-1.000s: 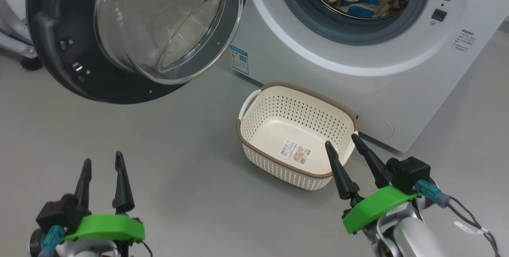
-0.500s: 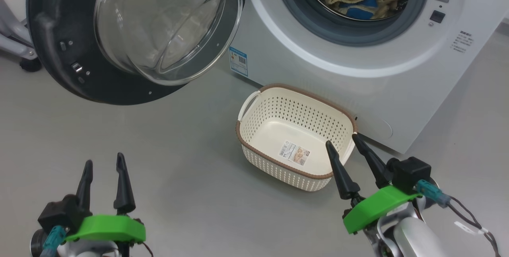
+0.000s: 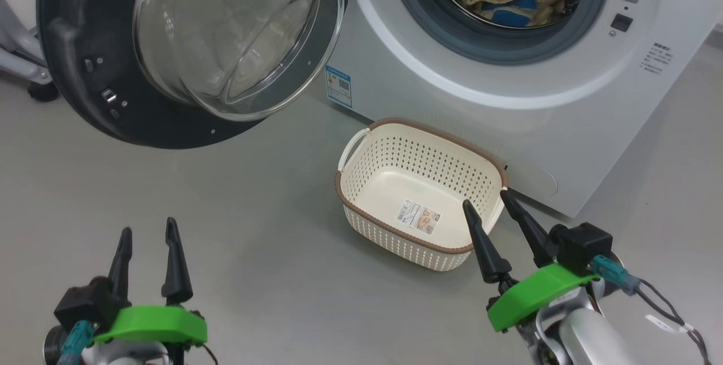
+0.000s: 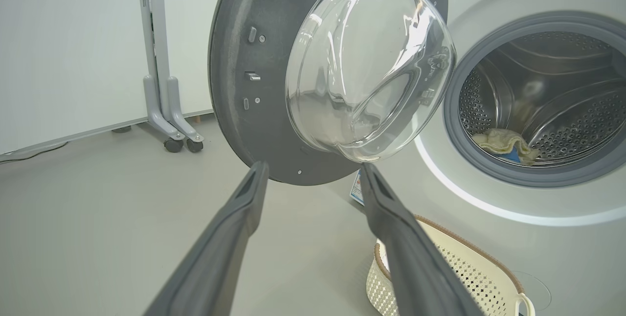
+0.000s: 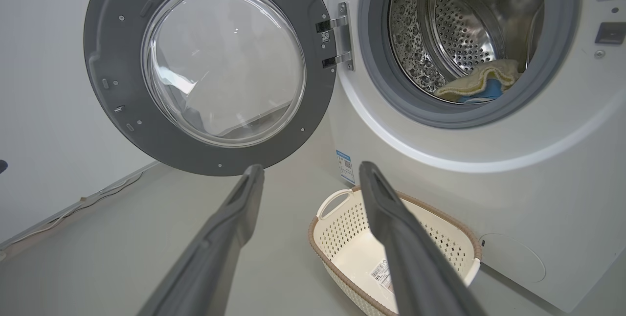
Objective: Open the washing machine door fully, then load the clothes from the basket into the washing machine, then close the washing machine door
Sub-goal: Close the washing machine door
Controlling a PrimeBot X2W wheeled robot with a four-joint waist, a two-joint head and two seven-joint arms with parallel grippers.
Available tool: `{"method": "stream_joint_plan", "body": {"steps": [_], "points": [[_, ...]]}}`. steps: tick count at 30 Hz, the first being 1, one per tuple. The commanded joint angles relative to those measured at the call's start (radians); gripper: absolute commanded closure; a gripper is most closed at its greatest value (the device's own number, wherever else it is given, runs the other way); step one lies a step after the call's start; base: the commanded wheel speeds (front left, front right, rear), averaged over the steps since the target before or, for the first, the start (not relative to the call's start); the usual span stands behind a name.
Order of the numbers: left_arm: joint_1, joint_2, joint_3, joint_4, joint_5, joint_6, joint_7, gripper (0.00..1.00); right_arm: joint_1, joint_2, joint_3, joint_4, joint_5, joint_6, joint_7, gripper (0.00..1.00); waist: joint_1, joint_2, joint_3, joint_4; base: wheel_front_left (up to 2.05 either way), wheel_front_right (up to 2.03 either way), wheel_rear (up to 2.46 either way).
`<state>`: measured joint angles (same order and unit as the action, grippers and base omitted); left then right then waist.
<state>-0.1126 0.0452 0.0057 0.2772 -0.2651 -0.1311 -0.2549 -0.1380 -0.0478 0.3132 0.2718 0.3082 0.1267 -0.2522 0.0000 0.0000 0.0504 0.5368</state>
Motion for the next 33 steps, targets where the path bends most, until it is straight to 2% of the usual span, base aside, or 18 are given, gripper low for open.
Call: {"method": "stream_joint_plan", "body": {"steps": [1, 11, 12, 13, 14, 20, 25, 33], "points": [[-0.026, 0.006, 0.032, -0.029, 0.005, 0.0, -0.007, 0.0, -0.029, -0.002, 0.014, -0.031, 0.0, 0.004, -0.01, 0.0, 0.0, 0.0, -0.001, 0.0, 0.0, 0.0, 0.0], [-0.023, 0.006, 0.033, -0.032, 0.008, 0.0, -0.007, 0.0, -0.026, -0.002, 0.019, -0.032, 0.002, 0.004, -0.01, 0.0, 0.0, 0.0, -0.005, -0.001, 0.0, 0.0, 0.0], [-0.023, 0.006, 0.033, -0.033, 0.007, 0.0, -0.007, 0.1, -0.026, -0.002, 0.02, -0.033, 0.001, 0.004, -0.01, 0.0, 0.0, 0.0, -0.005, -0.001, 0.0, 0.0, 0.0], [-0.024, 0.006, 0.034, -0.035, 0.007, 0.0, -0.007, 0.78, -0.026, -0.002, 0.02, -0.033, 0.0, 0.004, -0.01, 0.0, 0.0, 0.0, -0.003, -0.001, 0.0, 0.0, 0.0], [-0.024, 0.006, 0.035, -0.04, 0.007, 0.0, -0.007, 1.0, -0.026, -0.002, 0.02, -0.034, -0.001, 0.004, -0.01, 0.0, 0.0, 0.0, -0.001, -0.001, 0.0, 0.0, 0.0], [-0.046, 0.018, 0.095, -0.104, -0.014, 0.0, -0.007, 1.0, -0.03, -0.002, 0.014, -0.033, -0.038, 0.004, -0.01, 0.0, 0.0, 0.0, 0.043, 0.005, 0.0, 0.0, 0.0], [-0.072, 0.06, 0.171, -0.167, -0.044, 0.0, -0.007, 1.0, -0.042, -0.004, 0.018, -0.028, -0.075, 0.004, -0.01, 0.0, 0.0, 0.0, 0.103, -0.009, 0.0, 0.0, 0.0], [-0.174, 0.223, 0.369, -0.218, -0.147, 0.0, -0.007, 1.0, -0.091, -0.041, 0.04, -0.036, -0.116, 0.004, 0.019, 0.0, 0.0, 0.0, 0.247, -0.057, 0.0, 0.0, 0.0]]}}
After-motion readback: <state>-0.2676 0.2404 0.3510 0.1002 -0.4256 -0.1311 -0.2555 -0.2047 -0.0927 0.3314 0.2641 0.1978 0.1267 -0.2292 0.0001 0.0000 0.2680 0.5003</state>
